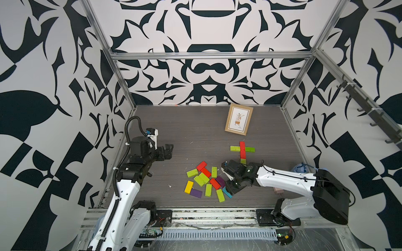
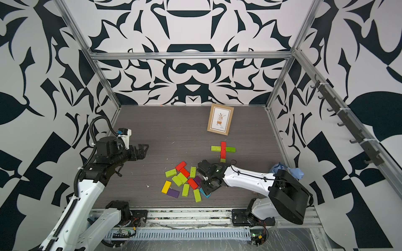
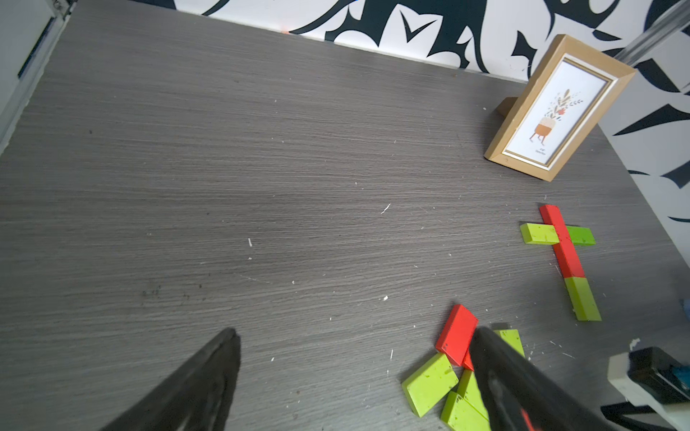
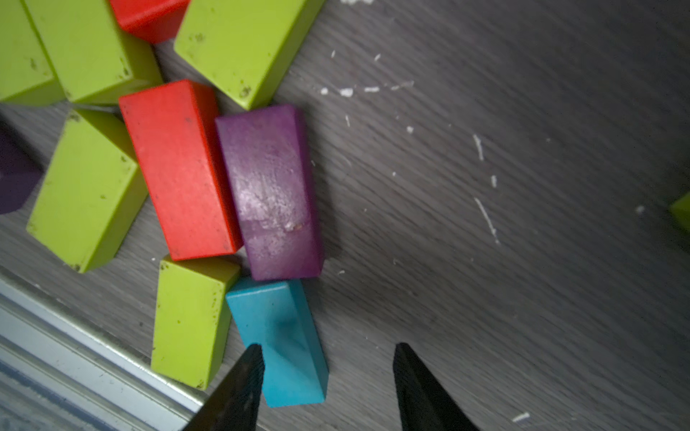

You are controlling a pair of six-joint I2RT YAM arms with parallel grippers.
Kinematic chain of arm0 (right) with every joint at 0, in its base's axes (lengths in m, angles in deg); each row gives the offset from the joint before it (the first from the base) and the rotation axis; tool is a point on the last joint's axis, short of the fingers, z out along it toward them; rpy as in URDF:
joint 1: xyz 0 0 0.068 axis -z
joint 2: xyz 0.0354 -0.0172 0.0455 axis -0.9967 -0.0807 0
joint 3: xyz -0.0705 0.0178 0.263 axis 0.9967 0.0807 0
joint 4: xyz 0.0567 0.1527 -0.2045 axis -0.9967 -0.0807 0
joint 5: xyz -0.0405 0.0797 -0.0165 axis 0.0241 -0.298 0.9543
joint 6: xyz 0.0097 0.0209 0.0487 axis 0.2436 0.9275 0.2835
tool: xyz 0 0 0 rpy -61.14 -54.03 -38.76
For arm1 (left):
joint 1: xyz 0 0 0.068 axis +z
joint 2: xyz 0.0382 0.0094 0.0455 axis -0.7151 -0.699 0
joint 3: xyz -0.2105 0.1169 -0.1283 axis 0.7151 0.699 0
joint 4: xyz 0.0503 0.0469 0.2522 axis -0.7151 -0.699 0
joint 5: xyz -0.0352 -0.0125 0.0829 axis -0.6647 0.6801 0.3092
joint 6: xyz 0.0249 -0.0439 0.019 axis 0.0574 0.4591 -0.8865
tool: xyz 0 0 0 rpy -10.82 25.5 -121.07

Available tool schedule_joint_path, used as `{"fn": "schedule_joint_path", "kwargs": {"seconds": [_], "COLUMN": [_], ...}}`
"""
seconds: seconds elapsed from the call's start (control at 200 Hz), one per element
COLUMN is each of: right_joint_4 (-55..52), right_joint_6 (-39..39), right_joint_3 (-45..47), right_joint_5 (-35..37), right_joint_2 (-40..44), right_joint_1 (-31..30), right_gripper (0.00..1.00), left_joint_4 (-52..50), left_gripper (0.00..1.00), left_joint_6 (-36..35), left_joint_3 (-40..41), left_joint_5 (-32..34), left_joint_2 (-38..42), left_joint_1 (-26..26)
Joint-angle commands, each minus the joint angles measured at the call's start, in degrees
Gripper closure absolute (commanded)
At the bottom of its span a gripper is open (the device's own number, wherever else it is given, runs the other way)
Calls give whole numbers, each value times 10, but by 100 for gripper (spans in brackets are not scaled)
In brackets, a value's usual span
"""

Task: Assemble the letter t with building blocks
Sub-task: Pick up the building block from the center of the board.

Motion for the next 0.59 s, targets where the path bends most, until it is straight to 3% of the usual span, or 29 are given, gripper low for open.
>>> {"fn": "schedule_joint_path", "kwargs": {"seconds": [0.0,0.265,0.59], "right_joint_4": [12,22,27], "right_joint_6": [-9,-16,-14], "right_joint_3": [6,8,-1], "right_joint_5": [-9,-12,10], "right_joint_2": [2,-9,-42], "right_joint_1": [-7,-21,-27], "right_gripper": [41,40,41], "left_joint_4": [-17,-20,-2], "left_gripper": [0,0,1], "left_joint_6": [-34,-110,-125], "left_joint_3": [-11,-12,0], "left_joint_5": [-62,-161,-233], "left_joint_2": [-4,-30,-33], "left_joint_1": [-1,-1,-11]}}
